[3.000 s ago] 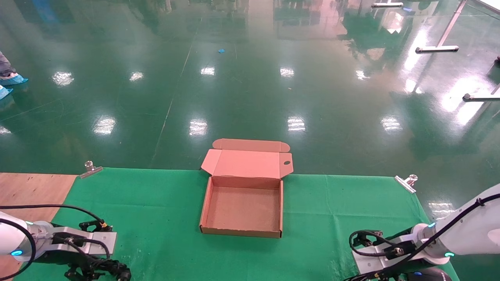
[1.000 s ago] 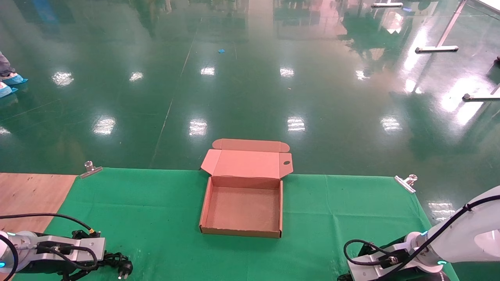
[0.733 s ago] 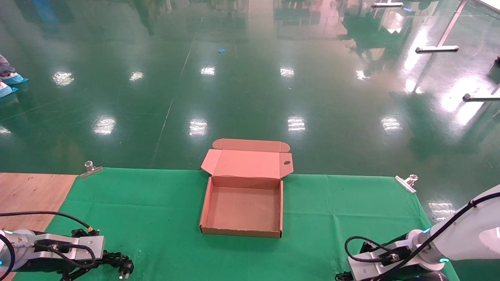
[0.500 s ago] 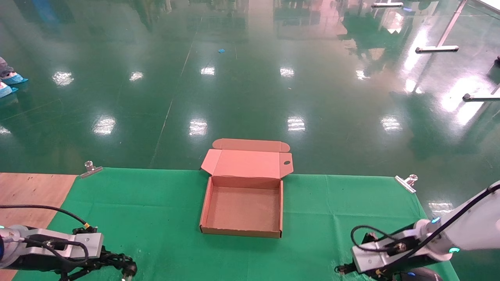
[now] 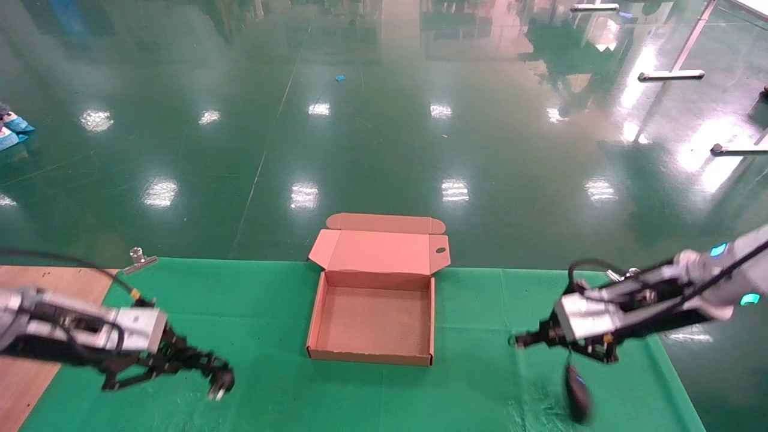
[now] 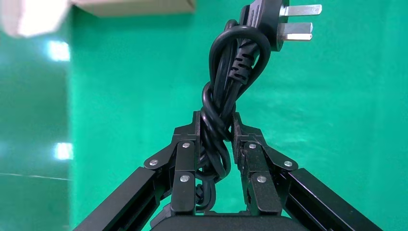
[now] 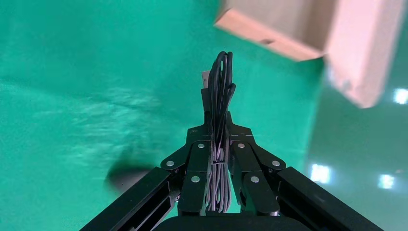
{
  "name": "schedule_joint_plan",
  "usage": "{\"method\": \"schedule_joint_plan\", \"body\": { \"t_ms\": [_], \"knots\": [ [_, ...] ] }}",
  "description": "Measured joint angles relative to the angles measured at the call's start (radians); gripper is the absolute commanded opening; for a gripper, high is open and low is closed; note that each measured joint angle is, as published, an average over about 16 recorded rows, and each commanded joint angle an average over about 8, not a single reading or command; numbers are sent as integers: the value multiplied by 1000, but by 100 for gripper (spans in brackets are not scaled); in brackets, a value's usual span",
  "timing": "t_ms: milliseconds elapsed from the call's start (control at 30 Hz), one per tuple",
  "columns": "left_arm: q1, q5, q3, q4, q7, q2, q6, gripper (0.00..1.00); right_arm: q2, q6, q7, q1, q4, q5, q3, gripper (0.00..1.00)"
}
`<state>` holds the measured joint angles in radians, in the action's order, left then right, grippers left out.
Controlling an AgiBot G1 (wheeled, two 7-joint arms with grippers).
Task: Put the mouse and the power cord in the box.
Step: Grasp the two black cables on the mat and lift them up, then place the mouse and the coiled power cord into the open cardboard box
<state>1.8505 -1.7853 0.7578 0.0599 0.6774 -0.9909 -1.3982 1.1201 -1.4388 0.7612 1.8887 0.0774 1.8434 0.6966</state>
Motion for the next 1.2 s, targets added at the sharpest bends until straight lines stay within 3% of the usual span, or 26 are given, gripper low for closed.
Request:
{"method": "schedule_joint_plan", "body": {
  "t_ms": [267, 600, 933, 1200],
  "knots": [
    [112, 16, -13, 28, -43, -71, 14, 0, 39, -31, -59, 100, 64, -25, -18, 0],
    [200, 61, -47, 26, -65, -177, 125, 0, 152, 60, -126, 177, 105, -52, -41, 0],
    [180, 90, -71, -9, -48, -257, 316, 0, 229, 162, -125, 174, 102, -79, -46, 0],
    [129, 117, -90, -23, -18, -296, 406, 0, 234, 185, -121, 153, 113, -107, -33, 0]
  ]
}}
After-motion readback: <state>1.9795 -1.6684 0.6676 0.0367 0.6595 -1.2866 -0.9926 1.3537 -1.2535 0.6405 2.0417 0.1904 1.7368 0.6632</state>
